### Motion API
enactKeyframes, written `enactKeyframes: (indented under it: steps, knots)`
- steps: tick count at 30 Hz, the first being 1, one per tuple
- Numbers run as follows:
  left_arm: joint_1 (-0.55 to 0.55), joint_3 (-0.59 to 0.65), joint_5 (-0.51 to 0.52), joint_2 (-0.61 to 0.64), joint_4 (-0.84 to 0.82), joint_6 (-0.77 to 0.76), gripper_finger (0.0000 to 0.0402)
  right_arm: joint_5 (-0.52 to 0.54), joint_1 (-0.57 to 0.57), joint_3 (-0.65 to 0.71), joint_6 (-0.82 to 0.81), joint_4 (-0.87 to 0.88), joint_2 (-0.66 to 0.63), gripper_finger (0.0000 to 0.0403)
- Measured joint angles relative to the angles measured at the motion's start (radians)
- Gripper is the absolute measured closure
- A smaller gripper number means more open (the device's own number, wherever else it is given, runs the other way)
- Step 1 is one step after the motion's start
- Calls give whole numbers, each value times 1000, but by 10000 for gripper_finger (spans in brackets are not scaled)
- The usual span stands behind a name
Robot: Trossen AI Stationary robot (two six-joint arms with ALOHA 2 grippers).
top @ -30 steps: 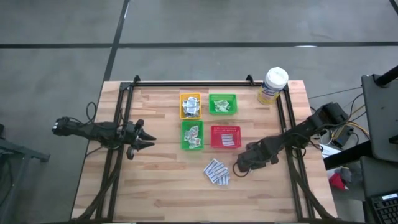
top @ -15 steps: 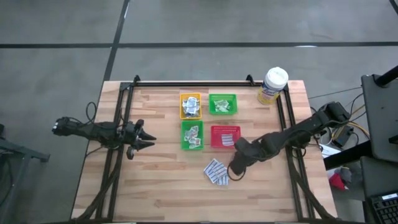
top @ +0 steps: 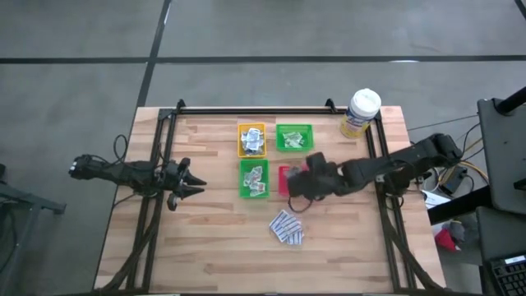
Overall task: Pick & Place First Aid Supplies
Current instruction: Put the blue bandage pack into the red bin
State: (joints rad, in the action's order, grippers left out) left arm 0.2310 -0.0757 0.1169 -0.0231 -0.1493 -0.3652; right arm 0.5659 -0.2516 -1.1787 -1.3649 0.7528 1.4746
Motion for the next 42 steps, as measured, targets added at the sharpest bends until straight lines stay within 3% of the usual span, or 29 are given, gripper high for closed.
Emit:
enactKeyframes:
  steps: [3, 8, 16, 27, 42]
  knots:
    - [0, 0, 0, 0, 0, -3, 287, -62, 58, -17, -88, 0, 0, 394]
    - [0, 0, 0, 0, 0, -4, 287, -266, 137, -17, -255, -1, 0, 394]
    - [0, 0, 0, 0, 0, -4, 287, -494, 184, 26, -408, 4, 1, 394]
    - [0, 0, 0, 0, 0, 1, 287, -598, 211, 132, -548, 7, 9, 394]
    - [0, 0, 0, -1, 0, 15, 287, -721, 338, 90, -412, -24, 177, 394]
